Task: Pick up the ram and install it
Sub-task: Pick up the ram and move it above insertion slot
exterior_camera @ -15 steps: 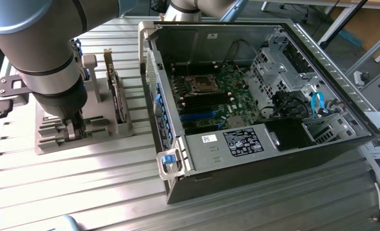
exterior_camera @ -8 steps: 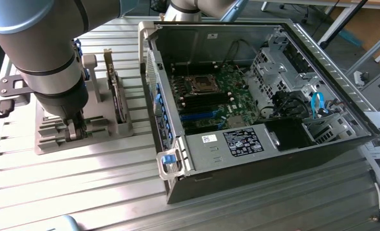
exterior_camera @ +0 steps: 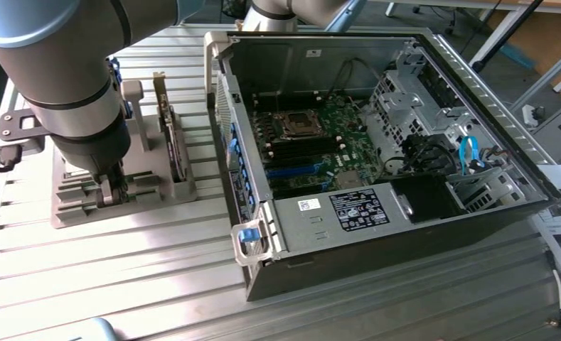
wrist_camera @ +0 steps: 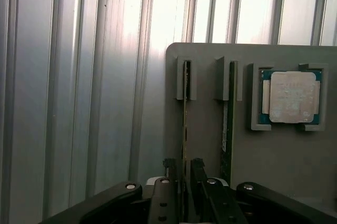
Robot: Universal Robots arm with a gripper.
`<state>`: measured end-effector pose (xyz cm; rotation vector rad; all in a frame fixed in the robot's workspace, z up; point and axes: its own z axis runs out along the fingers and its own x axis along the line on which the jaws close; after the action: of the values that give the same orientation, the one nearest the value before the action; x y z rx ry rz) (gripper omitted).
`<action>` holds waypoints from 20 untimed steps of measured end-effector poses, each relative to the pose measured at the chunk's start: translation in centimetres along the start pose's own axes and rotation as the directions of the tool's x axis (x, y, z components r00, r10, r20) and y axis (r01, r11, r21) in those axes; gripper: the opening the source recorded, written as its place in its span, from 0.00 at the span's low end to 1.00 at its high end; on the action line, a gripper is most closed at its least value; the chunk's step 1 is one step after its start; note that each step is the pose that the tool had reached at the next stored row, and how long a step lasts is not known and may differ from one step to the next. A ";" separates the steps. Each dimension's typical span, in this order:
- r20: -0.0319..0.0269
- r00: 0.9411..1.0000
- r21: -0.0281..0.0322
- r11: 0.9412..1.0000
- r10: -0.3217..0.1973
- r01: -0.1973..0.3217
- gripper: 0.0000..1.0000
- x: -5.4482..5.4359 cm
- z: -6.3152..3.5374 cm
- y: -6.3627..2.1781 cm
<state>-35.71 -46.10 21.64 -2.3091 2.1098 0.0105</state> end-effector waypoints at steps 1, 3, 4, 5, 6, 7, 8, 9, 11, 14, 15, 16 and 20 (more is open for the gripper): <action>0.000 1.000 0.000 1.000 0.000 0.000 0.25 0.0 0.00 0.00; 0.000 1.000 0.000 1.000 0.000 0.000 0.25 0.0 0.00 0.00; 0.000 1.000 0.000 1.000 0.000 0.000 0.25 0.0 0.00 0.00; 0.000 1.000 0.000 1.000 0.000 0.000 0.25 0.0 0.06 -0.01; 0.000 1.000 0.000 1.000 0.000 0.000 0.25 0.0 0.15 0.00; 0.000 1.000 0.000 1.000 0.000 0.000 0.25 0.0 0.20 0.00; 0.000 1.000 0.000 1.000 0.000 0.000 0.25 0.0 0.24 0.00; 0.000 1.000 0.000 1.000 0.000 0.000 0.25 0.0 0.29 0.00; 0.000 1.000 0.000 1.000 0.000 0.000 0.25 0.0 0.37 0.00; 0.000 1.000 0.000 1.000 0.000 0.000 0.25 0.0 0.42 0.00; 0.000 1.000 0.000 1.000 0.000 0.000 0.25 0.0 0.43 0.00; 0.000 1.000 0.000 1.000 0.000 0.000 0.25 0.0 0.44 0.00; 0.000 1.000 0.000 1.000 0.000 0.000 0.25 -0.1 0.45 -0.01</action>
<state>-35.71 -46.00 21.20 -2.3088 2.1098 0.0105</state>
